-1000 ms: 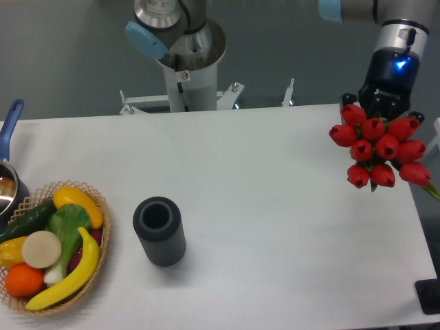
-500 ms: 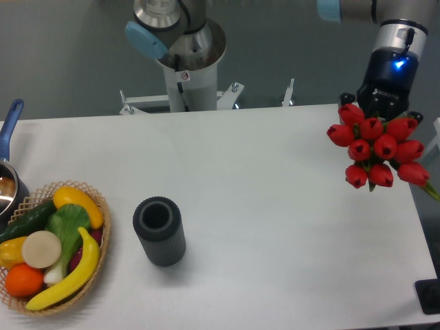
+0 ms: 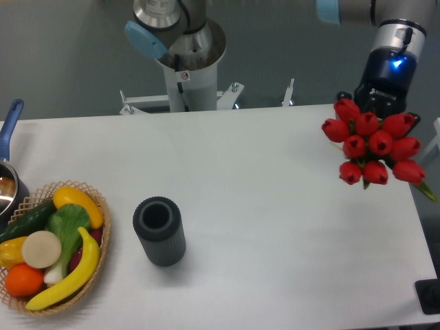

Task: Insert the flowers into the vase
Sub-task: 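Carry the red tulips over the black vase, stems pointing down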

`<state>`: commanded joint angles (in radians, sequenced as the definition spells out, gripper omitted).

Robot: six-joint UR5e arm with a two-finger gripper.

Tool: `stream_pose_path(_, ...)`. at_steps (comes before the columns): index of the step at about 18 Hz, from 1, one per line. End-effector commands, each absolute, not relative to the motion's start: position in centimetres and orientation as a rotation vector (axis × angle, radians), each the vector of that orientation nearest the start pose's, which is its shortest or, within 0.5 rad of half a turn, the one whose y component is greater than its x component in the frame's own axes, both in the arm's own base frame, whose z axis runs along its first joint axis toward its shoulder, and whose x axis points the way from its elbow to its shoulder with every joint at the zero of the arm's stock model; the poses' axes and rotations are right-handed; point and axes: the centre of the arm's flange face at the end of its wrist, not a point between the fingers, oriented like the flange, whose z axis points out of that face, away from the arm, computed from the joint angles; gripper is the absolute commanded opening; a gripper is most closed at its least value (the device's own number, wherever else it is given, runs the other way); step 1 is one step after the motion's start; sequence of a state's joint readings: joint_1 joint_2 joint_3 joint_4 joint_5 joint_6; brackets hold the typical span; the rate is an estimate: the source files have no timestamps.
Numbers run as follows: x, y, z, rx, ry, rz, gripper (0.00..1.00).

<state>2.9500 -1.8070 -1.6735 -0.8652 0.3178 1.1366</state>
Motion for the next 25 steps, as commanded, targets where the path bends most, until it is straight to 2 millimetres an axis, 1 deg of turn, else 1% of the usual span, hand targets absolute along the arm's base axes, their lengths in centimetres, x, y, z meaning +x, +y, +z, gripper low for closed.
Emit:
stream_pose_path(2, -51.1, 34.7, 44.4, -1.816, 0.079, -0.118, 0.39)
stream_pose_path(4, -49.7, 36.8, 44.0, -1.752, 0.152, -0.153, 0.39)
stream_pose_path(7, -47.3, 39.0, 43.2, -1.690, 0.203, -0.214, 0.39)
stream_pose_path(9, -45.7, 40.5, 42.8, -1.609, 0.255, -0.250, 0.39)
stream_pose_path(13, -43.7, 41.9, 42.9, -1.477, 0.282, -0.325, 0.39)
stream_pose_path(15, -42.7, 42.6, 43.4, -1.418, 0.299, -0.352, 0.39)
stream_pose_path(16, -41.9, 43.4, 43.5, -1.396, 0.319, -0.364, 0.39)
stream_pose_path(17, -41.2, 43.9, 43.1, -1.383, 0.329, -0.376, 0.39)
stream_pose_path(19, -40.1, 44.3, 42.6, -1.341, 0.327, -0.409, 0.39)
stream_pose_path(20, -39.8, 44.4, 42.8, -1.323, 0.328, -0.419, 0.38)
stream_pose_path(23, -38.0, 45.7, 42.8, -1.314, 0.350, -0.453, 0.38)
stream_pose_path(24, -37.6, 45.8, 42.4, -1.316, 0.346, -0.463, 0.38)
stream_pose_path(25, -36.8, 46.3, 42.1, -1.314, 0.348, -0.482, 0.38)
